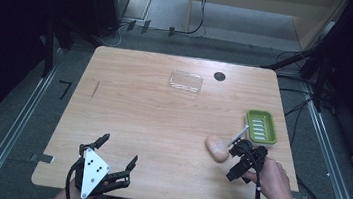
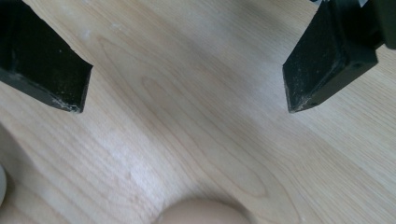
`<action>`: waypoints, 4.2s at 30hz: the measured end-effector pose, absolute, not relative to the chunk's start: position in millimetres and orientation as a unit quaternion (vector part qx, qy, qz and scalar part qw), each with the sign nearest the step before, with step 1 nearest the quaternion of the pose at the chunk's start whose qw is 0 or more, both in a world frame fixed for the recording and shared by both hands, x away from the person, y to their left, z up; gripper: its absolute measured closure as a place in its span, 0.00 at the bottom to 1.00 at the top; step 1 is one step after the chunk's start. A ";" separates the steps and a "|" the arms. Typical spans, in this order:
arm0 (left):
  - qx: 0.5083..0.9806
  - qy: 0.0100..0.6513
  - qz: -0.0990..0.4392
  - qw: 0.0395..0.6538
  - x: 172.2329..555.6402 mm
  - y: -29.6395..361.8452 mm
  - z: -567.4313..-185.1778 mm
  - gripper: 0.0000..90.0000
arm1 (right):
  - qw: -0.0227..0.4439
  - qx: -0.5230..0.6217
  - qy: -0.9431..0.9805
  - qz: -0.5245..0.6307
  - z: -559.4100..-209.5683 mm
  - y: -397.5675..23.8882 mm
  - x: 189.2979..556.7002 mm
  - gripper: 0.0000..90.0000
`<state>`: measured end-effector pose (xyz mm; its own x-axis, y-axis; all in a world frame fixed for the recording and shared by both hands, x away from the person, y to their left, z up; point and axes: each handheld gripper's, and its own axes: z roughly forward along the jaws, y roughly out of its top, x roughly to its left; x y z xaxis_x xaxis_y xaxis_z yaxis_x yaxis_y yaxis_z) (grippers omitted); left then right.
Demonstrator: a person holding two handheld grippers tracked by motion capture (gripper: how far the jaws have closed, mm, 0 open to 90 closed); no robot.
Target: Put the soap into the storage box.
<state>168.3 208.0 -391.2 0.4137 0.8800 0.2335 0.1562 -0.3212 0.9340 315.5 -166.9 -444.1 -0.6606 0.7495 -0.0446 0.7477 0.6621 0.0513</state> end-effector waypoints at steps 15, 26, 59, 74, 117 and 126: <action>0.706 0.368 0.402 0.453 166.0 210.3 -391.3 0.11 | 0.017 0.406 0.913 0.025 -436.5 -149.8 332.0 0.01; 0.705 0.368 0.406 0.450 163.5 211.8 -391.1 0.11 | 0.006 0.402 0.916 0.020 -433.3 -136.7 344.6 0.00; 0.706 0.364 0.408 0.450 163.1 212.2 -391.3 0.11 | -0.006 0.414 0.910 0.013 -456.1 -109.2 385.2 0.09; 0.706 0.363 0.408 0.451 162.6 212.0 -391.4 0.11 | 0.000 0.430 0.903 0.023 -461.5 -106.6 388.1 0.27; 0.705 0.363 0.411 0.450 161.8 211.9 -391.5 0.11 | 0.001 0.421 0.907 0.004 -454.7 -106.2 385.9 0.37; 0.704 0.363 0.412 0.450 161.7 212.1 -391.4 0.11 | -0.001 0.420 0.907 0.008 -448.7 -112.8 385.9 0.37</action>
<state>161.7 212.1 -391.4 0.3982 0.8816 0.2535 0.1399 -0.3315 0.9330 385.9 -112.8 -448.7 -0.6464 0.7630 0.0078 0.7630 0.6463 0.0141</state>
